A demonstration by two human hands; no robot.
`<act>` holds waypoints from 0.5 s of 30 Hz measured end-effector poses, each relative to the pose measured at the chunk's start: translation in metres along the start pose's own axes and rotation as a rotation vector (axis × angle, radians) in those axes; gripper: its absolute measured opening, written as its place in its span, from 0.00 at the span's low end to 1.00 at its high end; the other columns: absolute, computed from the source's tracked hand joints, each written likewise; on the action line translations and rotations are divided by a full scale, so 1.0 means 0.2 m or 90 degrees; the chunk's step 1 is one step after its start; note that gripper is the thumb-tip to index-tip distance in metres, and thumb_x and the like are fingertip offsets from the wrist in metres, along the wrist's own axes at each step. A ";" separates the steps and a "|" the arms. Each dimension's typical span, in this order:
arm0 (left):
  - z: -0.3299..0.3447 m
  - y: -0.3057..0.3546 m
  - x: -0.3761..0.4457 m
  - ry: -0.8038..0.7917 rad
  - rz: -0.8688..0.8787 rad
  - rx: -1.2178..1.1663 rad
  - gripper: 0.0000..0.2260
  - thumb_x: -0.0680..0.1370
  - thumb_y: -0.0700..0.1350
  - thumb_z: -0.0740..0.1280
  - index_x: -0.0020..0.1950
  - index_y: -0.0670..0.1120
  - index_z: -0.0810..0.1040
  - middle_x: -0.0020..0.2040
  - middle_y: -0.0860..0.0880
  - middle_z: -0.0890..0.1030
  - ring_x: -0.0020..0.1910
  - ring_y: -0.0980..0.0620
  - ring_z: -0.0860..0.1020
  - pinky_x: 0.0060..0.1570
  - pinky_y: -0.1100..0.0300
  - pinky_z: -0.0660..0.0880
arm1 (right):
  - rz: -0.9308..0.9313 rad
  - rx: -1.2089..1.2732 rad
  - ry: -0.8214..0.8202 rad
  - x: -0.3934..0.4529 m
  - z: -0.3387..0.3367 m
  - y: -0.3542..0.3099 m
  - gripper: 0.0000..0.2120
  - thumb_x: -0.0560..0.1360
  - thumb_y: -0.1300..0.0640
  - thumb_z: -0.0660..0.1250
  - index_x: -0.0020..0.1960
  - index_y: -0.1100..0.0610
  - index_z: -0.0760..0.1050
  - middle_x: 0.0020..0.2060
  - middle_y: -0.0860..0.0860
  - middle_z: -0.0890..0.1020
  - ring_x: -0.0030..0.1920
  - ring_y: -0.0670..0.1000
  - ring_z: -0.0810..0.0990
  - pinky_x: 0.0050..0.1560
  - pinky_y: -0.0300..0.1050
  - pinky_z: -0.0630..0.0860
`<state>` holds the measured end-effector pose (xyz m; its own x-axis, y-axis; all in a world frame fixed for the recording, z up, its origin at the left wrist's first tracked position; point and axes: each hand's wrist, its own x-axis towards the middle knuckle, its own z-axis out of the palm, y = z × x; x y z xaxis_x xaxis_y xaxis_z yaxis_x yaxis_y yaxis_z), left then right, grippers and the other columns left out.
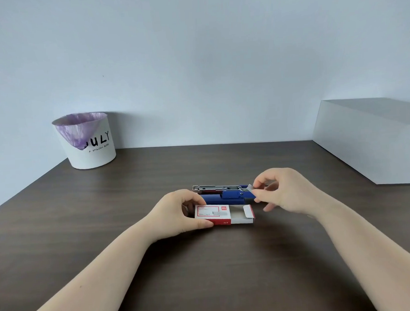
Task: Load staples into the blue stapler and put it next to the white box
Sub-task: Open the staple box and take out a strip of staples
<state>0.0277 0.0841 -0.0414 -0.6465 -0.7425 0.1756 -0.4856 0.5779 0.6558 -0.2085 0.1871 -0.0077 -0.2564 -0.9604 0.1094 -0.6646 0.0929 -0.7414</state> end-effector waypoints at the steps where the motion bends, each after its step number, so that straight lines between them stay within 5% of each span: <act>1: 0.00 0.00 0.00 -0.002 0.001 0.002 0.15 0.63 0.53 0.78 0.46 0.57 0.78 0.48 0.54 0.81 0.44 0.53 0.79 0.46 0.64 0.76 | 0.004 0.012 -0.010 0.00 -0.01 0.01 0.02 0.71 0.56 0.70 0.42 0.54 0.78 0.40 0.55 0.85 0.35 0.53 0.86 0.44 0.51 0.83; 6: 0.00 0.00 0.00 -0.012 0.000 -0.001 0.16 0.63 0.53 0.78 0.47 0.54 0.79 0.46 0.52 0.82 0.38 0.58 0.76 0.42 0.67 0.74 | 0.040 0.066 -0.103 -0.01 -0.04 0.03 0.04 0.73 0.60 0.69 0.44 0.62 0.78 0.39 0.60 0.86 0.39 0.54 0.86 0.41 0.48 0.84; 15: 0.00 0.00 0.00 -0.010 0.011 -0.001 0.16 0.62 0.53 0.78 0.46 0.55 0.79 0.38 0.59 0.77 0.35 0.65 0.74 0.38 0.74 0.72 | -0.005 0.064 -0.161 -0.01 0.02 0.00 0.04 0.74 0.60 0.68 0.47 0.60 0.77 0.41 0.55 0.88 0.44 0.51 0.86 0.40 0.41 0.81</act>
<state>0.0277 0.0836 -0.0420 -0.6637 -0.7271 0.1756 -0.4732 0.5900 0.6542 -0.2042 0.1887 -0.0107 -0.0593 -0.9973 -0.0444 -0.5897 0.0709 -0.8045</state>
